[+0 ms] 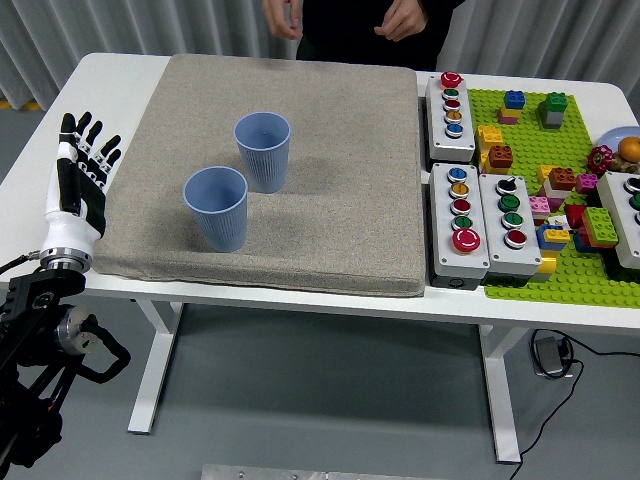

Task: Pick cup pour cup place

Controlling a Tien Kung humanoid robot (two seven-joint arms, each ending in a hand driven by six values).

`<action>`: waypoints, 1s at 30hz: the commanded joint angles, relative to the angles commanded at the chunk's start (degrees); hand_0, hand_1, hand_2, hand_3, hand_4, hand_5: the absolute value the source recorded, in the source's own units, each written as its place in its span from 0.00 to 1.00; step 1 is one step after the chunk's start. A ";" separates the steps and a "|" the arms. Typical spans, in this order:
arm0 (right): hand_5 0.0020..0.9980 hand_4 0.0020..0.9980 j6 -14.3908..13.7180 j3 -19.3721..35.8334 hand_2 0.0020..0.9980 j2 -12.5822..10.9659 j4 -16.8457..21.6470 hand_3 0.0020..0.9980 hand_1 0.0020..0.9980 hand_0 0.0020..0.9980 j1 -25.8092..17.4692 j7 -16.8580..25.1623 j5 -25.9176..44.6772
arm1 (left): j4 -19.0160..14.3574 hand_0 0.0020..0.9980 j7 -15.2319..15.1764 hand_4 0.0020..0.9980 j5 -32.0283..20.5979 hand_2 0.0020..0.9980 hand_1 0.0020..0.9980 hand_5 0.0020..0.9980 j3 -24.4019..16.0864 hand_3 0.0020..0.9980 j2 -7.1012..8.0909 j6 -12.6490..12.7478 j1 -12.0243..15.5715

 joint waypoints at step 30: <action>0.24 0.00 0.21 1.51 0.60 -0.09 0.13 0.59 0.66 0.69 -0.16 0.08 0.00 | -0.54 0.89 0.22 0.78 0.53 0.99 0.88 1.00 0.07 0.97 -0.12 0.14 0.05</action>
